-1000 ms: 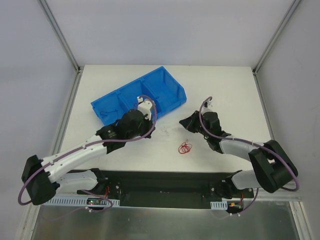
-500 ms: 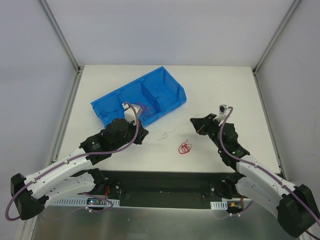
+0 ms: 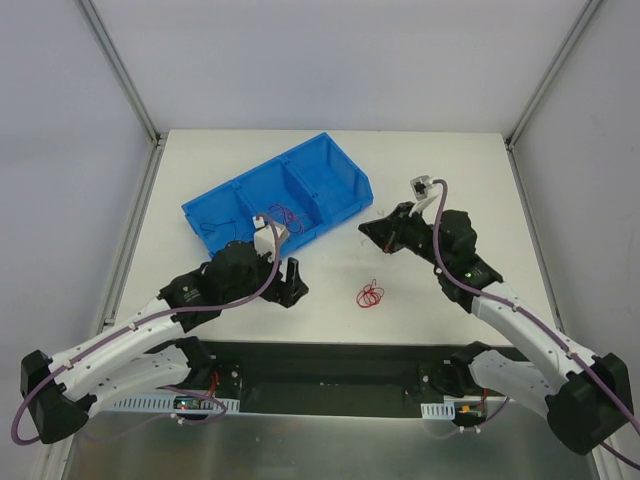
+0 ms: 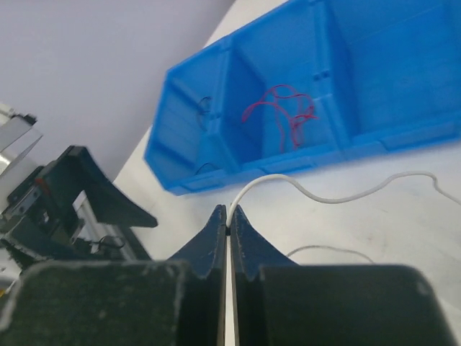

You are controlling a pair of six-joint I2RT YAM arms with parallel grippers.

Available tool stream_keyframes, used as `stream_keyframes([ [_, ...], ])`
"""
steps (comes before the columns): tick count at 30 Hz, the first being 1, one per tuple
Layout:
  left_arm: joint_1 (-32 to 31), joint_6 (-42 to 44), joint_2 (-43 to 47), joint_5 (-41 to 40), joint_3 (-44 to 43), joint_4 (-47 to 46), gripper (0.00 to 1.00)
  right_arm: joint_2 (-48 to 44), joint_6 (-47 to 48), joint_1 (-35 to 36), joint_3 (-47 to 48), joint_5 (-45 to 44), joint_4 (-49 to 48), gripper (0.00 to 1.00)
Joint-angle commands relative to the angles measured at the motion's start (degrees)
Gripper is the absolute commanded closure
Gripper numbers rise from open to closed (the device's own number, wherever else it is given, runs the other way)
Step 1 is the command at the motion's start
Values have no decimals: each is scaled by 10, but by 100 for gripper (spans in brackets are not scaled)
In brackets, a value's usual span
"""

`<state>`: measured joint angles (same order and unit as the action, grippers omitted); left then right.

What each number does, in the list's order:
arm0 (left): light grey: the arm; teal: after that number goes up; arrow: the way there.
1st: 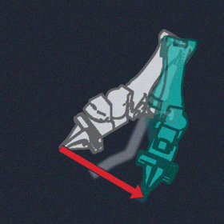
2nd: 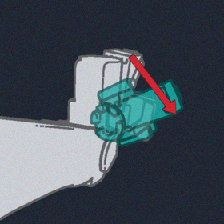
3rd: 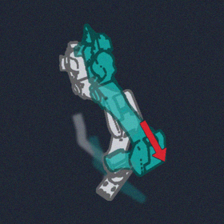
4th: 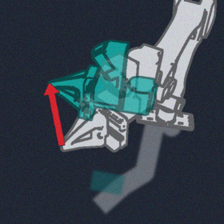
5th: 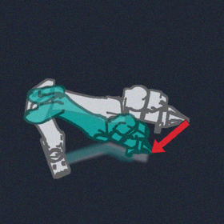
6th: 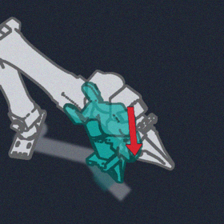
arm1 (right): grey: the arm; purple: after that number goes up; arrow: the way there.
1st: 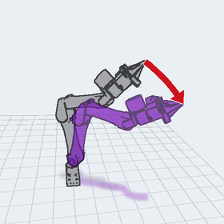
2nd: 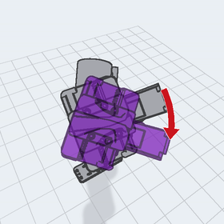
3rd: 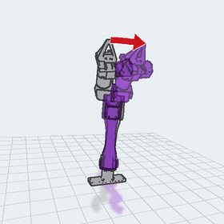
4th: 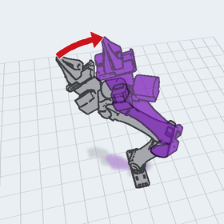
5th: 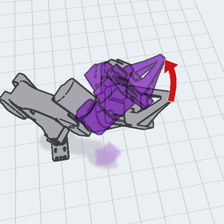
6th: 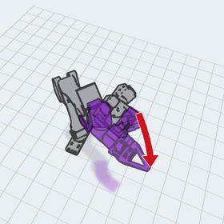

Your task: Untangle the cables

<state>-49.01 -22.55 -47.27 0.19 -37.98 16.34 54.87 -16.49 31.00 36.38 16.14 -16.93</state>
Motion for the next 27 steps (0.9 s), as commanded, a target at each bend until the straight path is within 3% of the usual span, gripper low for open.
stream_keyframes([
  [1, 6, 18, 22, 47, -30, -39, 22, 29, 6, 22, 49, 135, -44, 100],
  [8, 36, 11, -11, -15, -67, -82, 22, 80, -21, 57, 67, 235, -113, 100],
  [11, 77, 0, -1, 41, -31, -140, 13, 111, -63, 62, 64, 289, -174, 100],
  [15, 91, 4, 15, 123, 55, -283, 2, 173, -200, 70, 49, 368, -391, 100],
  [20, 91, 4, 31, 114, 131, -409, 2, 267, -381, 89, 55, 406, -636, 100],
  [24, 91, 7, -7, 133, 131, -472, 2, 297, -391, 110, 69, 413, -645, 100],
  [27, 91, 11, -57, 109, 95, -458, 5, 298, -389, 116, 69, 406, -636, 100],
])
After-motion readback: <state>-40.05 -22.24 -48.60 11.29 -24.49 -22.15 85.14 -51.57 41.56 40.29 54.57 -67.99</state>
